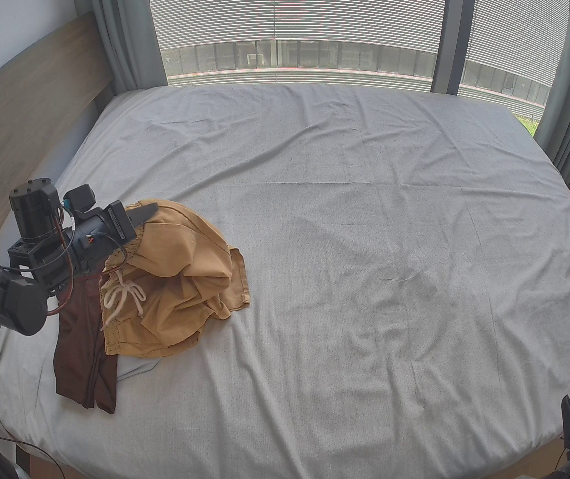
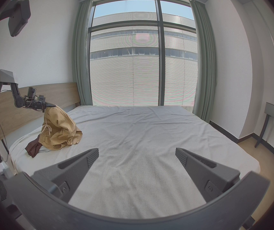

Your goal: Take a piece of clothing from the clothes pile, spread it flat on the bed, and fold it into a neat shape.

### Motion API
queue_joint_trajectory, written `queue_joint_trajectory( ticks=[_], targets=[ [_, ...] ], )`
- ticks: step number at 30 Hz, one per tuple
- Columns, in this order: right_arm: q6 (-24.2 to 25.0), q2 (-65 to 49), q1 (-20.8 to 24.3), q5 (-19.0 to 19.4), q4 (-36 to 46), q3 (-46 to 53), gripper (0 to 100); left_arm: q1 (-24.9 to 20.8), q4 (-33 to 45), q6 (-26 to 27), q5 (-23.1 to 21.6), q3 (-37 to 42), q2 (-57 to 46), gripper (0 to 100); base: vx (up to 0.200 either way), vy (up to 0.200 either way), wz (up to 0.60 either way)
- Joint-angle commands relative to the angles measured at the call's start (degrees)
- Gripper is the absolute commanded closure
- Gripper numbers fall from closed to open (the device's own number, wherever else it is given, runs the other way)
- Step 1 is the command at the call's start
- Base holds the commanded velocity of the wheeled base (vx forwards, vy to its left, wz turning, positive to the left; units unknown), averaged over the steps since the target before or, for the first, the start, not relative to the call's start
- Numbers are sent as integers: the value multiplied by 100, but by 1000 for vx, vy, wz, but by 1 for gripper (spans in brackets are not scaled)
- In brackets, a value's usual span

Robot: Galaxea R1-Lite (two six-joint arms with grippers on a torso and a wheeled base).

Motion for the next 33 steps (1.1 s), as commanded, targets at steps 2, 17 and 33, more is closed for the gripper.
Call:
queue_joint_trajectory(
  ticks=[2,17,33],
  targets=[
    [-12,-57,1,-1,-2,101,0,-453,-35,-30,-8,353,-490,100,0,0,0],
    [-12,-57,9,-1,-2,101,0,-1182,-18,-117,177,-439,-490,100,0,0,0],
    [-12,-57,9,-1,-2,101,0,-1885,-27,-1102,177,-931,-420,100,0,0,0]
  ],
)
